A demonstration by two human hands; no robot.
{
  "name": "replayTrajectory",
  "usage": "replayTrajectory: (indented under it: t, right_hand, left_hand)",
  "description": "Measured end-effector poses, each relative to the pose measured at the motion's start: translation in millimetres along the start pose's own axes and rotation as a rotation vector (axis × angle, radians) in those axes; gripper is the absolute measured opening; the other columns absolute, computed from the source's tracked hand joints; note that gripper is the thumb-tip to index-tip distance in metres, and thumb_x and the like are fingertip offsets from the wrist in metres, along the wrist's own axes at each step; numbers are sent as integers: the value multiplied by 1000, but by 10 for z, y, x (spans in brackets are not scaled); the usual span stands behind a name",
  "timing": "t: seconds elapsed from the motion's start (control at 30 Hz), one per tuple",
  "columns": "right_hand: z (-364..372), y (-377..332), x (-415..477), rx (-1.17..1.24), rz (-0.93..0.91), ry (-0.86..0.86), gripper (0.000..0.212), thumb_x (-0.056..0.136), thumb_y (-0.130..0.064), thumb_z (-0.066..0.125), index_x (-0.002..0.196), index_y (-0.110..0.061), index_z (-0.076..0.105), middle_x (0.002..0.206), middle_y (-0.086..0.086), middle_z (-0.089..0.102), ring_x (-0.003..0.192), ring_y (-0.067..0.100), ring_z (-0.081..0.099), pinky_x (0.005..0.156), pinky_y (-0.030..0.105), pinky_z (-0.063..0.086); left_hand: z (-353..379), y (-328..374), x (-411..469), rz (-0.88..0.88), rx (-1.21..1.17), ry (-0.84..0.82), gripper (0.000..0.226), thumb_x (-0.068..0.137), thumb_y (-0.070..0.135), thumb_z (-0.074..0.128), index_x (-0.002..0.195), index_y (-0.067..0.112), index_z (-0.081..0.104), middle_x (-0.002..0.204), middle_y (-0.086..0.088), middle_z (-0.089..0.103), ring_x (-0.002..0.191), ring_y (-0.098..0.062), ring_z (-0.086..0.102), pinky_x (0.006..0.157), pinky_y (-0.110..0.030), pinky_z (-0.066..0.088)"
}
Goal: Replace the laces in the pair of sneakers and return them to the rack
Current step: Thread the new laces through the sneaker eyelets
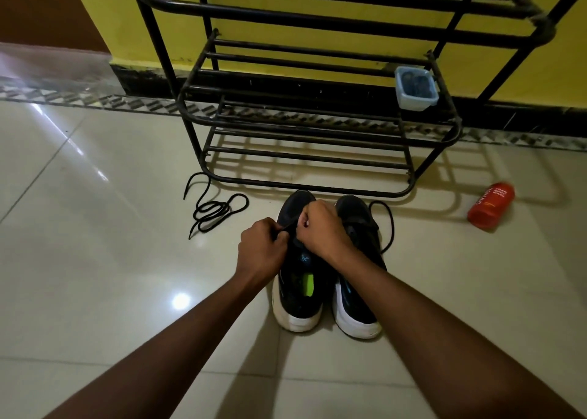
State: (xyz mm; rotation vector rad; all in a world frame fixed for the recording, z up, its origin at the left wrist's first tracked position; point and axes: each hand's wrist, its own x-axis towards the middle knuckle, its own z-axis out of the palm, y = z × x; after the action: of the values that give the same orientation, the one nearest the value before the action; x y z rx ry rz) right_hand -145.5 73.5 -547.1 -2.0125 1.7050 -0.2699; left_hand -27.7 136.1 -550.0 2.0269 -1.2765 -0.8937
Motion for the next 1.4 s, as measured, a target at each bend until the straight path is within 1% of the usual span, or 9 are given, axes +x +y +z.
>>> replayTrajectory:
  t: [0.1, 0.3, 0.43, 0.53, 0.7, 0.93, 1.13, 1.27, 1.4]
  right_hand:
    - [-11, 42, -71, 71, -36, 1, 16, 77, -2, 62, 63, -8, 67, 81, 3, 59, 93, 17, 55, 77, 31, 47]
    - [-91, 52, -143, 196, -83, 20, 16, 83, 4, 58, 75, -1, 71, 76, -14, 44, 91, 10, 48, 87, 28, 44]
    - [-19, 59, -100, 167, -60, 42, 15, 81, 2, 59, 73, -6, 70, 78, -7, 51, 92, 13, 52, 85, 30, 48]
    - [38, 38, -68, 97, -34, 27, 14, 83, -3, 63, 72, -10, 67, 98, 6, 57, 101, 19, 56, 80, 26, 44]
    - [70, 15, -65, 43, -25, -16, 6, 83, -6, 62, 86, -6, 67, 115, 11, 51, 102, 29, 59, 87, 38, 52]
    - [65, 83, -113, 221, 27, 34, 13, 84, 0, 58, 84, -12, 64, 105, 5, 52, 92, 19, 56, 91, 32, 48]
    - [135, 50, -97, 175, 25, 53, 6, 88, -7, 61, 85, -9, 66, 108, 9, 52, 98, 25, 59, 91, 37, 50]
    - [135, 8, -88, 68, 22, 5, 9, 89, -9, 60, 97, -8, 64, 117, 10, 49, 98, 32, 60, 84, 40, 52]
    - [126, 13, -92, 104, 44, 22, 6, 90, -9, 60, 96, -10, 60, 119, 10, 48, 99, 32, 60, 86, 39, 50]
  left_hand:
    - [3, -12, 6, -26, -26, -4, 12, 90, 18, 57, 91, 17, 69, 95, -2, 73, 92, -22, 68, 85, -41, 56]
    - [16, -29, 21, -37, -31, -29, 14, 93, 16, 54, 97, 15, 67, 101, -3, 72, 95, -23, 67, 87, -41, 55]
    - [11, -74, 43, -51, -97, -64, 11, 92, 16, 55, 89, 18, 66, 95, 1, 71, 85, -22, 69, 82, -47, 58]
    - [8, -100, 47, -49, -120, -85, 11, 91, 17, 56, 86, 20, 65, 94, 2, 71, 85, -22, 70, 81, -49, 59]
    - [7, -105, 51, -44, -127, -92, 11, 90, 19, 55, 86, 21, 65, 93, 2, 71, 86, -23, 69, 81, -51, 59]
    - [9, -132, 42, -87, -196, -91, 12, 92, 18, 56, 92, 22, 67, 99, 6, 71, 87, -19, 70, 83, -48, 59]
    - [-15, -130, 38, -95, -243, -115, 10, 94, 19, 58, 94, 22, 68, 103, 6, 71, 90, -20, 71, 85, -50, 59]
    - [-21, -143, 42, -86, -245, -129, 10, 94, 20, 58, 94, 23, 68, 106, 7, 71, 90, -21, 71, 84, -51, 59]
    - [-11, -138, 51, -74, -211, -136, 11, 95, 19, 56, 96, 23, 66, 104, 6, 71, 90, -22, 71, 84, -51, 59]
